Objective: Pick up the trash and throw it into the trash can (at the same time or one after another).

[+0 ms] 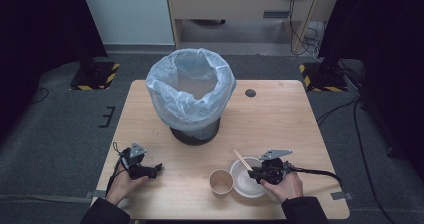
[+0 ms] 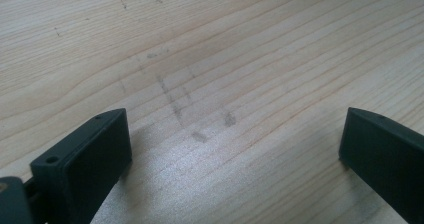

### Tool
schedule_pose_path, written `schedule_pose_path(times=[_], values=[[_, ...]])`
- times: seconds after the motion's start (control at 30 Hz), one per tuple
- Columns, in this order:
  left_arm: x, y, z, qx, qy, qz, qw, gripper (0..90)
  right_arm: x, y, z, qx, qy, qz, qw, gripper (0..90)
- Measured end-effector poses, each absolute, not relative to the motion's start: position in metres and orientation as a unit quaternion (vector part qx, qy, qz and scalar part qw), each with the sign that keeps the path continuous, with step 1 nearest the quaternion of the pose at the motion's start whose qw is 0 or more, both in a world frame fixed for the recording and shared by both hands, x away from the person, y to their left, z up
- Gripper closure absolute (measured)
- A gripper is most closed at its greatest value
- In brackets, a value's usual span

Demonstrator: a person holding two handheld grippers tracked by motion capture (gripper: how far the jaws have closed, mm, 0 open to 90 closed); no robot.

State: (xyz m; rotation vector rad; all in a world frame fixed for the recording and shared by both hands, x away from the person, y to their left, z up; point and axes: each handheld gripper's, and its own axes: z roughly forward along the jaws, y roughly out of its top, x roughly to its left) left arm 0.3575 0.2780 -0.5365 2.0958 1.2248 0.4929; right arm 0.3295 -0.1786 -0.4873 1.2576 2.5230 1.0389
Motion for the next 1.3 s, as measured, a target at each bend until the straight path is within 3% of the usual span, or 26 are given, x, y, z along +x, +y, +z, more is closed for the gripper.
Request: schedule_pose_path(times=[0.73, 1.3], values=[[0.358, 0.278, -0.537, 0.800, 0.467, 0.188, 0.326, 0.0, 0.331, -0.187, -0.474, 0.420, 0.826, 0.369, 0.068, 80.2], [0.358, 0.278, -0.537, 0.800, 0.467, 0.188, 0.326, 0.0, 0.331, -0.204, -0.451, 0.432, 0.776, 0.446, 0.109, 80.2]])
